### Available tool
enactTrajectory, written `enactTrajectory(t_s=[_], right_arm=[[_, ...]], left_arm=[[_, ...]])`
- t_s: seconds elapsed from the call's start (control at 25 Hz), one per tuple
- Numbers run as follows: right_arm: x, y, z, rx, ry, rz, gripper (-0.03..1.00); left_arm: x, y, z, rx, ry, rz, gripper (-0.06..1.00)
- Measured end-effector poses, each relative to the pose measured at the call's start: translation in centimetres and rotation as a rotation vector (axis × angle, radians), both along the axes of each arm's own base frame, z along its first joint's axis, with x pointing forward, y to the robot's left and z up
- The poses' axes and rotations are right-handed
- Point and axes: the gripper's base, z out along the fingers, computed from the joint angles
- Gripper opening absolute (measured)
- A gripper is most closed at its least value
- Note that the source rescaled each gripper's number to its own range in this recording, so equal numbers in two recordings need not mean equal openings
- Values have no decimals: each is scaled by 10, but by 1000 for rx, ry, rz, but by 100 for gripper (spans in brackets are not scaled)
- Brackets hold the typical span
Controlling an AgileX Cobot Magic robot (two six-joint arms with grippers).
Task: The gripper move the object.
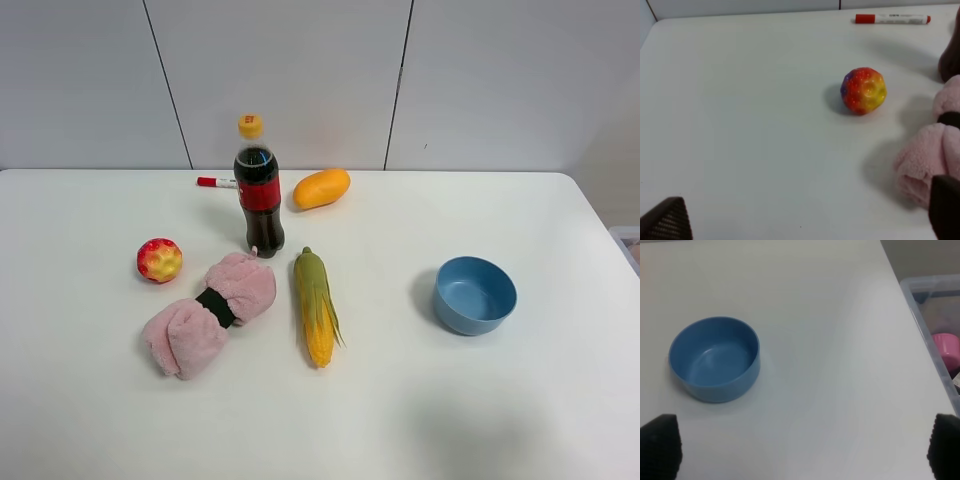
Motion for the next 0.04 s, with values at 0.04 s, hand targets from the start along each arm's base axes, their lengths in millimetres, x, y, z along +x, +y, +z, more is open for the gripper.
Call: enactTrajectory(t_s=[0.04], right_arm=[[0, 0, 0, 0, 0, 0, 100]], left_arm=[[0, 0, 0, 0, 0, 0, 93]])
